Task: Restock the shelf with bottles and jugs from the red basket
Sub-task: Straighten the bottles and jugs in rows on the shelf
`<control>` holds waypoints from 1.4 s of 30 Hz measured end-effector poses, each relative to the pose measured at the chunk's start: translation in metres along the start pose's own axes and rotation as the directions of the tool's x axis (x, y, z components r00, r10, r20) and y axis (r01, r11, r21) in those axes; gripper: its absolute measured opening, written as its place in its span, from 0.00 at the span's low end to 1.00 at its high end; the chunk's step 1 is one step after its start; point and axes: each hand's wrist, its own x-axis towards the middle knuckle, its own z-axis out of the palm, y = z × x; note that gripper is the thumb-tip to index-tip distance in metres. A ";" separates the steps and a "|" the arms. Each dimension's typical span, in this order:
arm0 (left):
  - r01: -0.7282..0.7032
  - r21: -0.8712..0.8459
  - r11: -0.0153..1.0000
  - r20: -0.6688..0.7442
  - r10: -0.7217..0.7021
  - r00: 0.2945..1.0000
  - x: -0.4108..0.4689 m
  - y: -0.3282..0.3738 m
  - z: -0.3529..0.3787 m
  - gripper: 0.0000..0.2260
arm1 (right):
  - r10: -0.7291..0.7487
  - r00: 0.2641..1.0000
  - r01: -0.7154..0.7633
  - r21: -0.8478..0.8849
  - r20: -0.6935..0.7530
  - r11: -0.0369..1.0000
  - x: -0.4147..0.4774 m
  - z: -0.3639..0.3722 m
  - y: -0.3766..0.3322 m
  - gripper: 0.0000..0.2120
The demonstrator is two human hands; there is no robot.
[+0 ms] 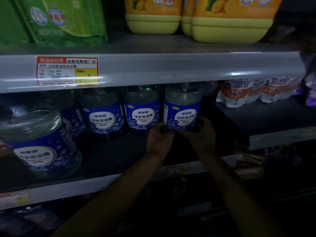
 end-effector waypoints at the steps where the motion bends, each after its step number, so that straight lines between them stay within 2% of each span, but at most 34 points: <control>1: 0.000 -0.029 1.000 0.011 0.000 1.000 0.000 0.000 0.000 0.14 | 0.006 1.000 -0.006 -0.011 -0.009 1.000 0.001 0.004 -0.001 0.39; 8: -0.001 -0.076 0.997 0.057 0.006 0.998 0.003 0.004 0.000 0.29 | -0.016 0.996 0.009 -0.085 -0.084 0.996 0.006 0.024 -0.006 0.33; 17: 0.003 -0.040 0.999 0.068 -0.001 0.998 0.004 0.005 0.004 0.33 | -0.049 0.995 0.041 -0.085 -0.089 0.996 0.008 0.031 -0.008 0.30; 20: 0.007 0.002 1.000 0.058 -0.007 0.998 0.002 0.004 0.007 0.35 | -0.055 0.995 0.048 -0.079 -0.085 0.996 0.007 0.031 -0.007 0.32; 26: -0.027 0.037 0.999 0.081 0.024 0.996 0.002 0.001 0.002 0.33 | -0.051 0.997 0.046 -0.099 -0.049 0.994 0.001 0.027 -0.009 0.33; 29: -0.062 0.133 0.989 0.089 0.051 0.995 0.003 -0.002 -0.008 0.26 | 0.014 1.000 -0.016 -0.054 -0.025 0.998 -0.004 0.022 -0.016 0.33; 33: -0.087 0.218 0.972 -0.064 0.103 0.993 -0.010 0.002 -0.030 0.17 | 0.013 0.995 -0.020 -0.067 -0.099 0.998 -0.022 0.021 -0.023 0.27; 35: -0.080 0.228 0.970 -0.167 0.120 0.979 -0.017 0.003 -0.044 0.13 | 0.000 0.999 -0.004 -0.071 -0.053 0.997 -0.033 0.026 -0.027 0.21; 37: -0.097 0.180 0.979 -0.249 0.141 0.958 -0.022 0.001 -0.057 0.12 | -0.007 0.996 0.015 -0.092 0.084 0.996 -0.042 0.035 -0.032 0.17; 40: -0.119 0.109 0.987 -0.288 0.146 0.946 -0.025 0.001 -0.073 0.16 | 0.007 0.939 0.020 -0.076 0.345 0.997 -0.052 0.050 -0.041 0.28; 42: -0.119 0.105 0.987 -0.263 0.143 0.954 -0.023 0.001 -0.079 0.19 | 0.014 0.911 -0.001 -0.030 0.412 1.000 -0.056 0.059 -0.045 0.35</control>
